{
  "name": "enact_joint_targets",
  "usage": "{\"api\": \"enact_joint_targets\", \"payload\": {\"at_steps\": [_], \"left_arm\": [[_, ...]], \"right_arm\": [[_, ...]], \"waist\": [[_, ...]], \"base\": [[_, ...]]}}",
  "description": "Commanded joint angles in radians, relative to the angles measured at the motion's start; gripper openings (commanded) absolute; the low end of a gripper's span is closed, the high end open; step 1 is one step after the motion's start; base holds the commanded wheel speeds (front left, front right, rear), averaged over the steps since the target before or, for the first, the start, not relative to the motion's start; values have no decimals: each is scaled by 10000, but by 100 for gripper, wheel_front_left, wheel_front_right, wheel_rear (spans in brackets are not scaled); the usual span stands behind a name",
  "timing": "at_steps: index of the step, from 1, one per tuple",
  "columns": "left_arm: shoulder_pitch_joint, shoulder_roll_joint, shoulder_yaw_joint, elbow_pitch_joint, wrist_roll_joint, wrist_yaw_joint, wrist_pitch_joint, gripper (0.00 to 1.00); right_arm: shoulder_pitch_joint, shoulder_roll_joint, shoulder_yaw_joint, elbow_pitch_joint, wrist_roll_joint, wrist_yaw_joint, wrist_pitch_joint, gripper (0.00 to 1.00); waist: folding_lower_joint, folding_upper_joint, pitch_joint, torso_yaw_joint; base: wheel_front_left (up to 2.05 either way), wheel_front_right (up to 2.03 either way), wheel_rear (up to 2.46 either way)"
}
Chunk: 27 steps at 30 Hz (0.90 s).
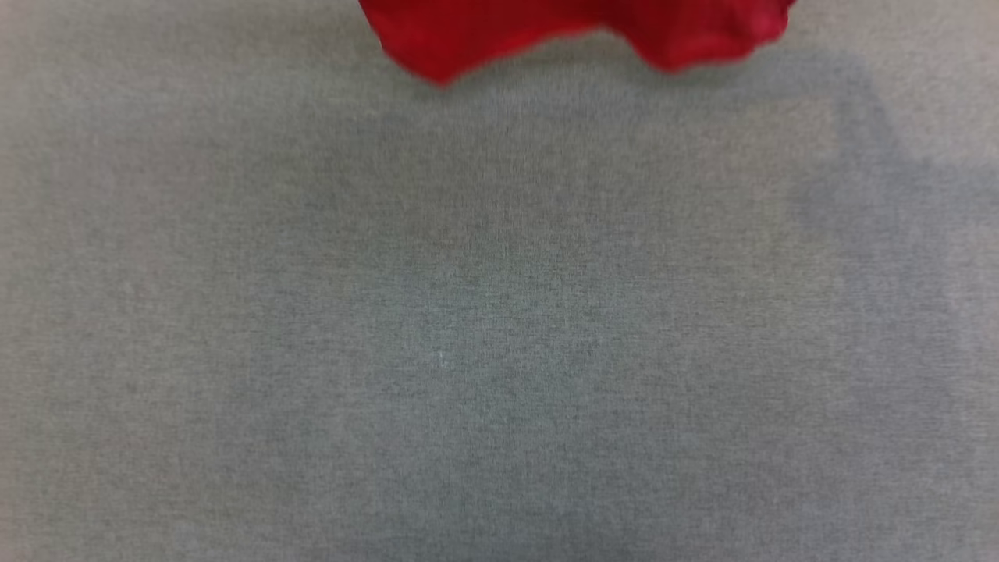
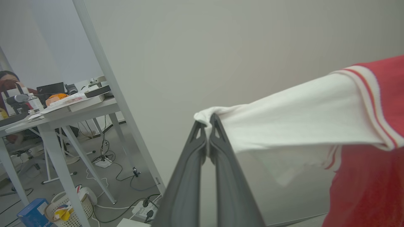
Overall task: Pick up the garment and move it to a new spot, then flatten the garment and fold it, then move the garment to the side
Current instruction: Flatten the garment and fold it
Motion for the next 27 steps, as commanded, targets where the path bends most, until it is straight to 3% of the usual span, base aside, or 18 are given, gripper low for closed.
{"api": "enact_joint_targets", "payload": {"at_steps": [1,9,15,20,27], "left_arm": [[-648,10,-45,381,164,-23,-271,0],[-3516,-537,-875,2779,694,-169,-1748,0],[-4650,-1047,-1290,4430,700,-203,-2760,0],[-4550,-1307,-1621,5491,532,-218,-3650,0],[-3224,-1708,-2487,6256,-71,-224,-4753,0]], "right_arm": [[-484,47,-103,333,-234,-21,-295,0],[-2620,602,-372,2330,-1584,-21,-2090,0],[-3425,1262,-842,3779,-2437,-21,-3472,0],[-3367,1499,-728,4591,-2703,-21,-4052,0],[-2494,1723,-282,5298,-2736,-21,-4530,0]], "waist": [[-1,120,1242,-18],[-1,120,2162,-14],[-1,120,2539,96],[-1,120,2619,208],[-1,120,2263,391]], "base": [[0,0,0],[0,0,0],[0,0,0],[0,0,0],[0,0,0]]}}
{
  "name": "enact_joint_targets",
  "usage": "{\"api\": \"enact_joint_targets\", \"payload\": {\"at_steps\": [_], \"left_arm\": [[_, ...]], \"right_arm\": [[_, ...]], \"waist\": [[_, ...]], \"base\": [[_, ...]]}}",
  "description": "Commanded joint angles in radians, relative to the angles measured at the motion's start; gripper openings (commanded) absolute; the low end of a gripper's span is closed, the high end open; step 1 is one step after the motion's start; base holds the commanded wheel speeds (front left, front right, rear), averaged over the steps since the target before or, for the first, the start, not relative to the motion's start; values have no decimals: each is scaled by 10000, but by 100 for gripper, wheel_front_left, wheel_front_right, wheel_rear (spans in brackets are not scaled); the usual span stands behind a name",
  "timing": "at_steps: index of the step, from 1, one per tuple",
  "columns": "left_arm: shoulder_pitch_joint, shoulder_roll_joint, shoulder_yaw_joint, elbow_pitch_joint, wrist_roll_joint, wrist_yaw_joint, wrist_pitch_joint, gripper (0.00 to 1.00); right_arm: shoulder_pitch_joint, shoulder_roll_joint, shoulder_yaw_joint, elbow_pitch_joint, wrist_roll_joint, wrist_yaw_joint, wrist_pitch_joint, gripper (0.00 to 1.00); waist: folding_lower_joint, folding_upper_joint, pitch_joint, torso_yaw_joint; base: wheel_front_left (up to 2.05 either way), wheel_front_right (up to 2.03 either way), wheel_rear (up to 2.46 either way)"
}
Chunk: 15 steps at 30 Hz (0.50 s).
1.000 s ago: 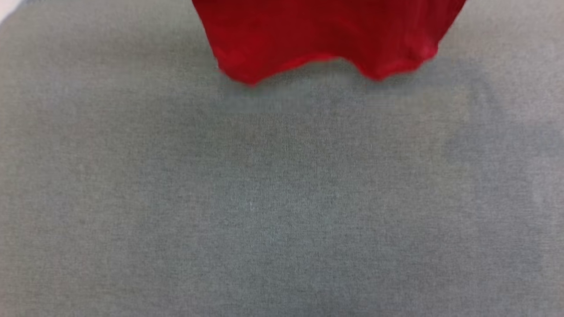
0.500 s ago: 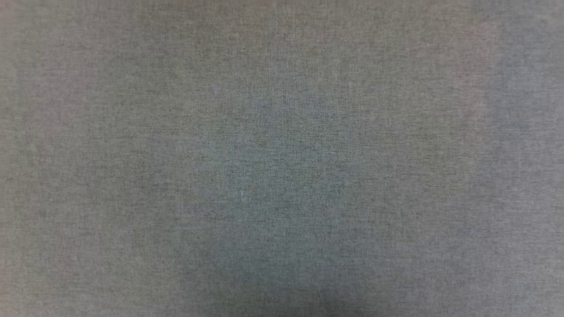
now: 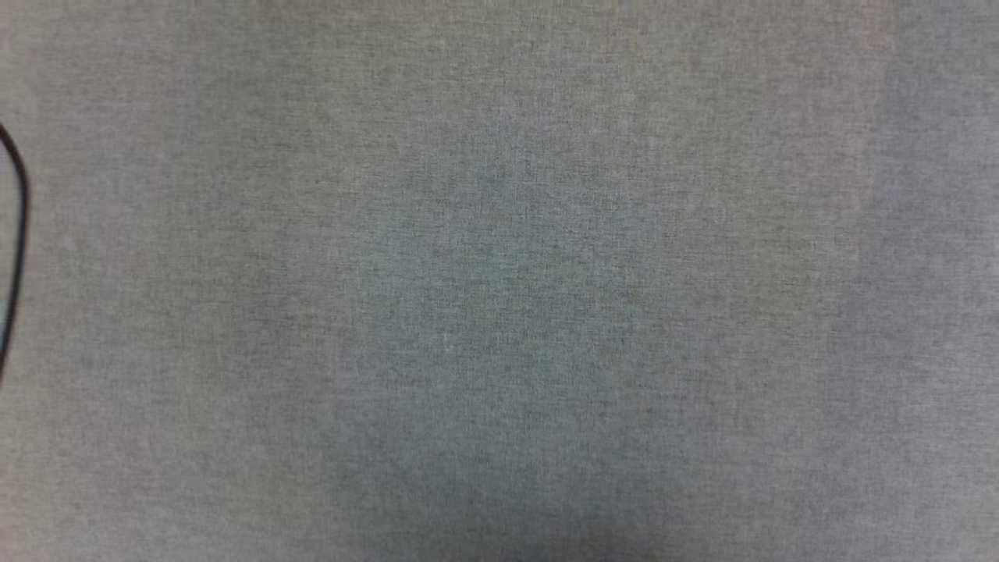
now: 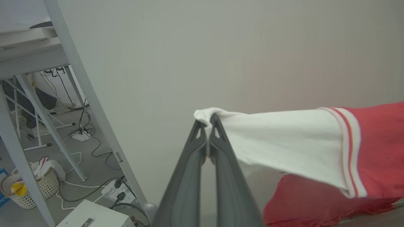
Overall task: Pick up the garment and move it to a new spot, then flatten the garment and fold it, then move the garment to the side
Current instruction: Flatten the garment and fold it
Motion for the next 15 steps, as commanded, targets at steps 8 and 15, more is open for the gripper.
{"api": "enact_joint_targets", "payload": {"at_steps": [8,15], "left_arm": [[2755,-318,-587,353,-1012,-23,-744,0],[5401,-280,-551,329,-1615,14,-923,0]], "right_arm": [[2165,80,972,520,770,-19,-537,0],[4095,-9,1753,794,1559,-19,-171,0]], "waist": [[-1,120,-1262,16],[-1,120,-2574,0]], "base": [[0,0,0],[0,0,0]]}}
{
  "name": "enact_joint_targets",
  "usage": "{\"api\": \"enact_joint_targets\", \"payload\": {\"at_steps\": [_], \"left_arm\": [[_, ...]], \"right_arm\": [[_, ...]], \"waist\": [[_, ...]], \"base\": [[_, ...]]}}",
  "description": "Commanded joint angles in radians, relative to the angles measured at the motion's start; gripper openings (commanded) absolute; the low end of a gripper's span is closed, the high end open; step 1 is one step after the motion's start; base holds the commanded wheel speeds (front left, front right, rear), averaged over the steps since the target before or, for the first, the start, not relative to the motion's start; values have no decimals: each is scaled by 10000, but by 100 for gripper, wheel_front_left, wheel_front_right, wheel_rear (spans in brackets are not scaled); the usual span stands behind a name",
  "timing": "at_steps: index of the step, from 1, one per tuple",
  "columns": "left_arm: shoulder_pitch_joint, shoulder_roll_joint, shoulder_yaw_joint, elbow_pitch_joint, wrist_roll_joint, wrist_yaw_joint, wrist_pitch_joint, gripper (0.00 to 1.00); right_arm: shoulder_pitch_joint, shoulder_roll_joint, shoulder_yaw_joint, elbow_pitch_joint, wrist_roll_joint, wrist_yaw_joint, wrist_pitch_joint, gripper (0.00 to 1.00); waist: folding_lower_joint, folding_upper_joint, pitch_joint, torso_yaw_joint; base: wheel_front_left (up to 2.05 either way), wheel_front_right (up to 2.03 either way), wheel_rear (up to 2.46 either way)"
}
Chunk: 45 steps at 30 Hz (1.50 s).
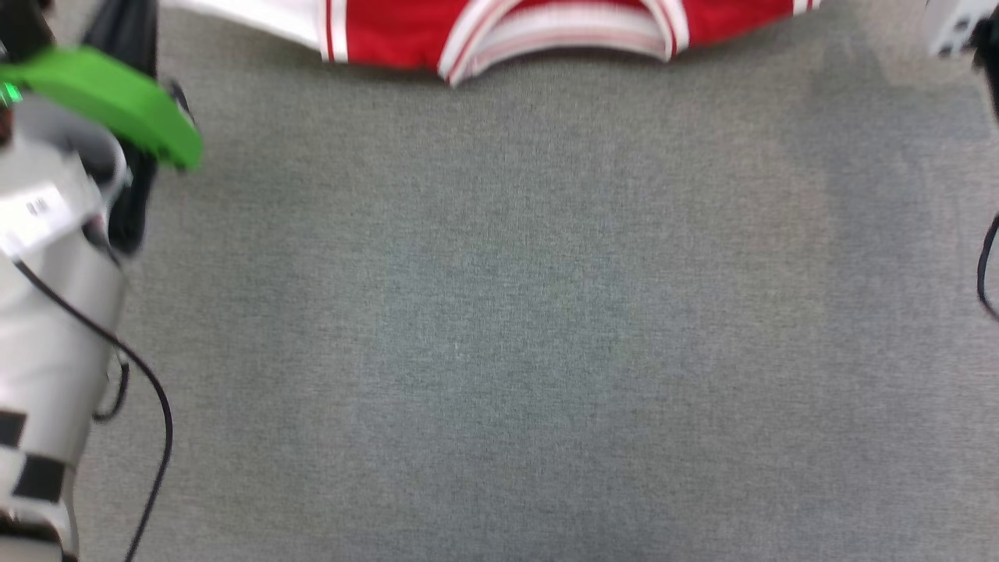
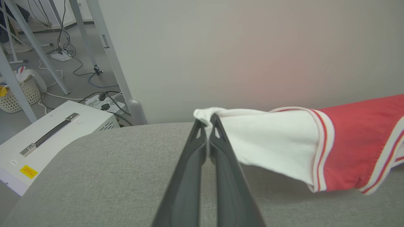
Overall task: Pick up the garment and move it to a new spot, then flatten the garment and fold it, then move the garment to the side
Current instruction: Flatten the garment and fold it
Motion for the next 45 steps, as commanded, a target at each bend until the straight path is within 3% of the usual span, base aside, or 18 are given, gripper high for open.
{"api": "enact_joint_targets", "payload": {"at_steps": [1,9,15,17,18,25,35,42,43,44,45], "left_arm": [[492,65,37,1,-192,32,-63,0],[2904,199,-428,-269,-458,191,710,0],[4560,509,-860,-969,-780,254,1964,0],[5942,973,-960,-2131,-1026,548,2462,0],[6956,1322,-994,-3205,-1168,921,2718,0],[8495,1796,-1060,-4932,-1454,1550,3151,0],[9955,2151,-1263,-6439,-1930,2004,3732,0],[9971,2057,-1344,-6840,-2028,2068,3876,0],[9895,2040,-1346,-6905,-2022,2072,3908,0],[9813,2007,-1360,-6984,-2032,2048,3949,0],[9720,1932,-1362,-7095,-2101,2028,4012,0]], "right_arm": [[442,-147,80,31,213,-17,64,0],[2853,-680,470,5,1496,-17,1105,0],[4550,-1111,567,-703,2531,-17,2179,0],[5978,-1462,491,-1653,3280,-17,3150,0],[7061,-1674,254,-2480,3813,-17,4016,0],[9001,-1856,-454,-4047,4525,-17,5678,0],[11527,-1363,-2149,-6206,4553,-17,8379,0],[12227,-615,-2962,-7536,4099,-17,9272,0],[12195,-489,-3119,-7718,4061,-17,9279,85],[12144,-347,-3264,-7808,4088,-17,9345,100],[12065,-221,-3363,-7946,4127,-17,9440,100]], "waist": [[0,119,-1002,2],[0,119,-2585,127],[0,119,-3309,102],[0,119,-3685,7],[0,119,-3898,-72],[0,119,-4200,-152],[0,119,-4344,-134],[0,119,-4158,-12],[0,119,-4054,25],[0,119,-3973,67],[0,119,-3902,119]], "base": [[0,0,0],[0,0,0],[0,0,0],[0,0,0],[0,0,0],[0,0,0],[0,0,0],[0,0,0],[0,0,0],[0,0,0],[0,0,0]]}}
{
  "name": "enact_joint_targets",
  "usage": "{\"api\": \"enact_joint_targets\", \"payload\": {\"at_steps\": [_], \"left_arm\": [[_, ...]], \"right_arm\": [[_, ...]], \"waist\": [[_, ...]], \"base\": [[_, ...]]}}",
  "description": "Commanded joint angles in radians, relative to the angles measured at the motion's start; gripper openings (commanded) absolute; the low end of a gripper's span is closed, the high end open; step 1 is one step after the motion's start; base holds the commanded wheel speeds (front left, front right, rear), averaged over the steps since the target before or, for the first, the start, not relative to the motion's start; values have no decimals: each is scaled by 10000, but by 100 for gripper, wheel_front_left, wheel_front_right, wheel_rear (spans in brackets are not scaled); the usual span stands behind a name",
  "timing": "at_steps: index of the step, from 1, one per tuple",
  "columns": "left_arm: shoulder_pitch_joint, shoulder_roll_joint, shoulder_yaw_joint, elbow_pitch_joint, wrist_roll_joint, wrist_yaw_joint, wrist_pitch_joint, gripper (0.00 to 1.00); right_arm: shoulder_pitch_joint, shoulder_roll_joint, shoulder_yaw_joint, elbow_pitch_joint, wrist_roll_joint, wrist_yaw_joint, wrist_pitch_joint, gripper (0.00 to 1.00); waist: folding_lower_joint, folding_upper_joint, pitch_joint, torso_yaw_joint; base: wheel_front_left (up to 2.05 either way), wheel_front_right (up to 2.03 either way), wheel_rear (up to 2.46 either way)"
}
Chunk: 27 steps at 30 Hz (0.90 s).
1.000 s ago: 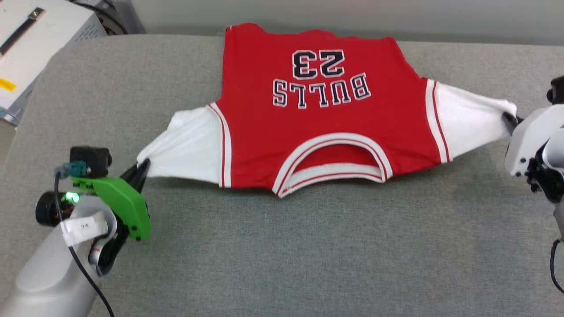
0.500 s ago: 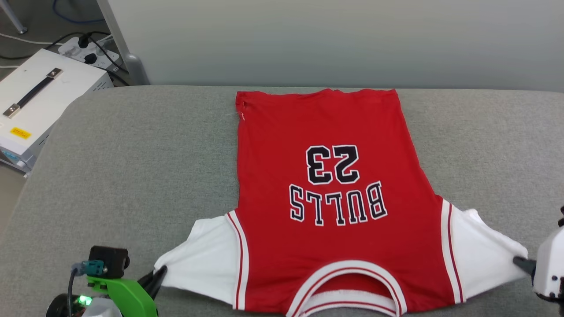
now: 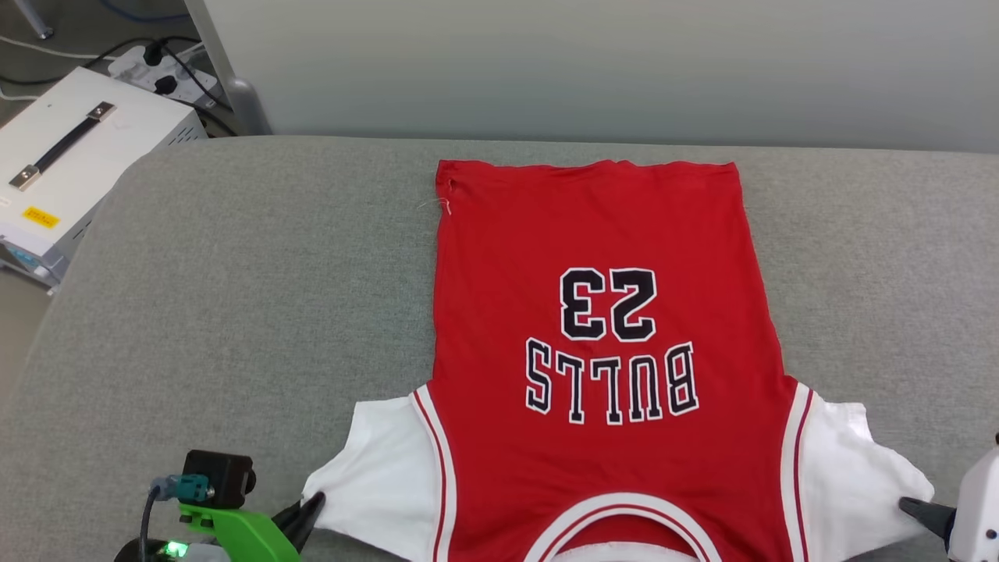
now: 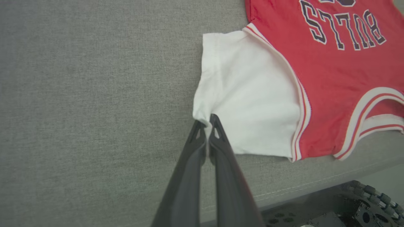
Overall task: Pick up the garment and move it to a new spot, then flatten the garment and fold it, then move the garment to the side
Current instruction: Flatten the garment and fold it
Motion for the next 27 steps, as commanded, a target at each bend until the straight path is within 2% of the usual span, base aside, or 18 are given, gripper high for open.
{"api": "enact_joint_targets", "payload": {"at_steps": [1,7,13,17,21,27], "left_arm": [[-216,-82,-18,-134,-94,12,90,0],[-690,32,-291,-1320,76,226,947,0],[-1046,320,-493,-2903,406,598,1765,0],[-1413,354,-603,-3798,577,676,2168,0],[-1853,280,-616,-4453,881,702,2231,0],[-2361,16,-866,-4990,1344,488,2139,0]], "right_arm": [[-127,79,-62,-181,26,-7,75,100],[-1269,232,-273,-1169,126,-7,476,100],[-3350,47,-132,-1547,-318,-7,1326,100],[-4885,-300,-143,-1278,-849,-7,1970,100],[-6458,-926,-228,-781,-1505,-7,2656,100],[-8519,-1393,-443,386,-2386,-7,2979,100]], "waist": [[1,119,221,159],[1,119,1047,580],[1,119,2323,1258],[1,119,3308,1953],[1,119,4304,2626],[1,119,5147,3348]], "base": [[0,0,0],[0,0,0],[0,0,0],[0,0,0],[0,0,0],[0,0,0]]}}
